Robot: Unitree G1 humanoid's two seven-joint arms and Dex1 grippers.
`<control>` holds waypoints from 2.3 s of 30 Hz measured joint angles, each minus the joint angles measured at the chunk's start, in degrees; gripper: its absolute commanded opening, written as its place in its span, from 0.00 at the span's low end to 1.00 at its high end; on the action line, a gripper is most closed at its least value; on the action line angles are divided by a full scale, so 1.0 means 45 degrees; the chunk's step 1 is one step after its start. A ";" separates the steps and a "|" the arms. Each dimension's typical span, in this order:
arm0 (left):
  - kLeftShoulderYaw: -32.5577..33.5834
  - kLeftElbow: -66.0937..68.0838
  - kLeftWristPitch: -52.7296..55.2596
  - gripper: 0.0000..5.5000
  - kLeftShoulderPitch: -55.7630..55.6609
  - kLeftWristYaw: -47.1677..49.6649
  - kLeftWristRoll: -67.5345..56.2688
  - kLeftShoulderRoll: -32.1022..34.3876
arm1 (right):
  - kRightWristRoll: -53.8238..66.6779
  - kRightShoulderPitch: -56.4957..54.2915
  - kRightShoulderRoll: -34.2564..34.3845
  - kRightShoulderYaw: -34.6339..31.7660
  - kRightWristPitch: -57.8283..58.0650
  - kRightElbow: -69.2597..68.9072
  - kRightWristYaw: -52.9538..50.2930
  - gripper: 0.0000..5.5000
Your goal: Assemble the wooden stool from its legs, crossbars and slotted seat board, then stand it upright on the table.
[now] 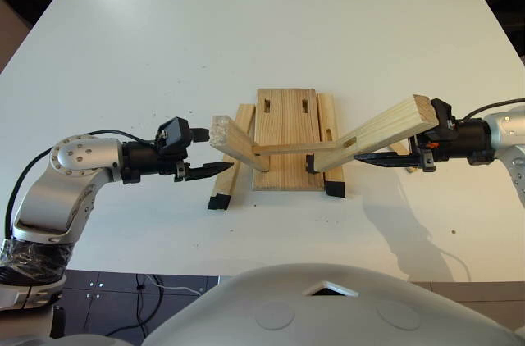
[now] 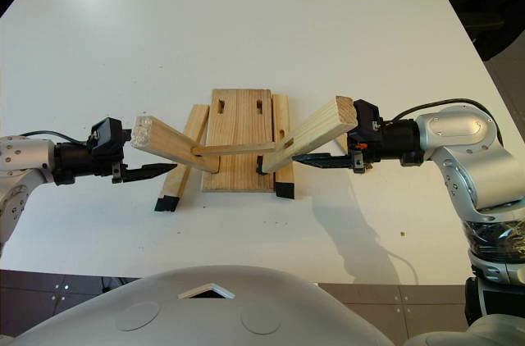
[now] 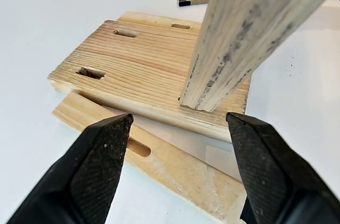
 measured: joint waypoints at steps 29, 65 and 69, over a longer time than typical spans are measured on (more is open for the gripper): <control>-0.1372 -0.0435 0.0022 0.59 -0.0005 0.0292 0.0722 -0.1077 | -0.1638 -0.3539 0.0668 0.3321 -0.1317 0.2860 0.1432 0.37; -0.1402 0.2249 0.4347 0.40 -0.7258 -0.1311 -0.2909 -0.3213 | -0.2438 -0.4317 0.1337 0.4283 -0.2248 0.3959 0.1688 0.37; -0.1992 0.1620 0.4775 0.40 -0.7571 -0.1264 -0.2996 -0.3641 | -0.2596 -0.4380 0.1622 0.4454 -0.2279 0.4001 0.1577 0.37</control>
